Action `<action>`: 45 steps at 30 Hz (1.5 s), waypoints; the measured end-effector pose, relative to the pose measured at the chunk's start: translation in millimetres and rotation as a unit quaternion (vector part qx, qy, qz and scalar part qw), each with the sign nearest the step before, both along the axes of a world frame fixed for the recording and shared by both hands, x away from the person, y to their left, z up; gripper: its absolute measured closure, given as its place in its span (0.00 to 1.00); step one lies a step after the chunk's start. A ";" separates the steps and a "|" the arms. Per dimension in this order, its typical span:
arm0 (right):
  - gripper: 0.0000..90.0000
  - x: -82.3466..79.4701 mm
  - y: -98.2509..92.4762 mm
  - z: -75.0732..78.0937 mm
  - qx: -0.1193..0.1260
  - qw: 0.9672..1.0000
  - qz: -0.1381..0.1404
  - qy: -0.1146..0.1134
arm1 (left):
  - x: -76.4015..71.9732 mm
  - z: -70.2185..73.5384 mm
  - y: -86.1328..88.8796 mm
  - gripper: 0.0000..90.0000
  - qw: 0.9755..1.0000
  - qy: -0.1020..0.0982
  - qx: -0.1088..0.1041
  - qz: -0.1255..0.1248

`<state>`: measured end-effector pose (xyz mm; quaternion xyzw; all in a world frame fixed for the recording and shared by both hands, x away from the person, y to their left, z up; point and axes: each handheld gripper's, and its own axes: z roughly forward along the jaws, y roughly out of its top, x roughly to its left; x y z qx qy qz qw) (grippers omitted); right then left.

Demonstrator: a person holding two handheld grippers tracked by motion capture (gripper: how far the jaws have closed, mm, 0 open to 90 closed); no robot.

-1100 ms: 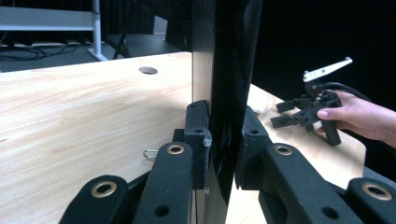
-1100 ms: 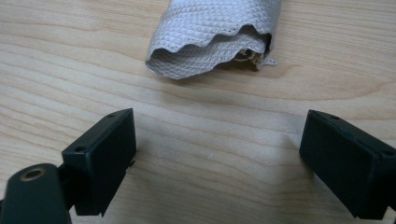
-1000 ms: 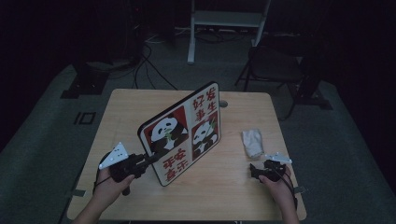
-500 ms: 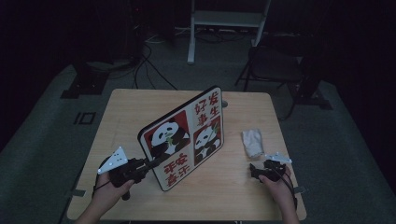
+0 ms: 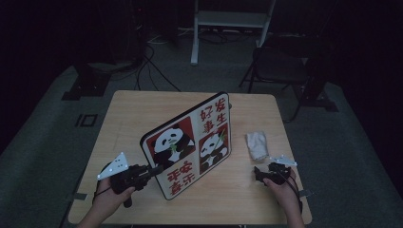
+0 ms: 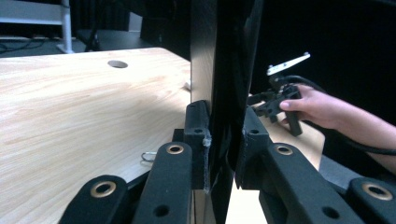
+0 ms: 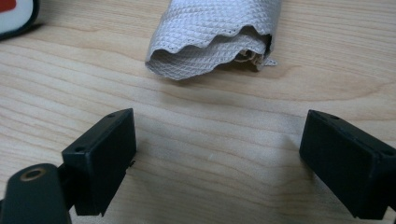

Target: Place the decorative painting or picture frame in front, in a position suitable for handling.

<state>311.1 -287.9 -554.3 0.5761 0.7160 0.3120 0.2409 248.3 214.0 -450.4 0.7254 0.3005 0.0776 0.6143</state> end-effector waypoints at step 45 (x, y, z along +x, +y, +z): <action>0.11 0.0 0.0 0.1 0.000 1.000 0.001 0.000 | 0.2 -1.9 -9.2 0.87 0.999 -0.044 -0.018 0.012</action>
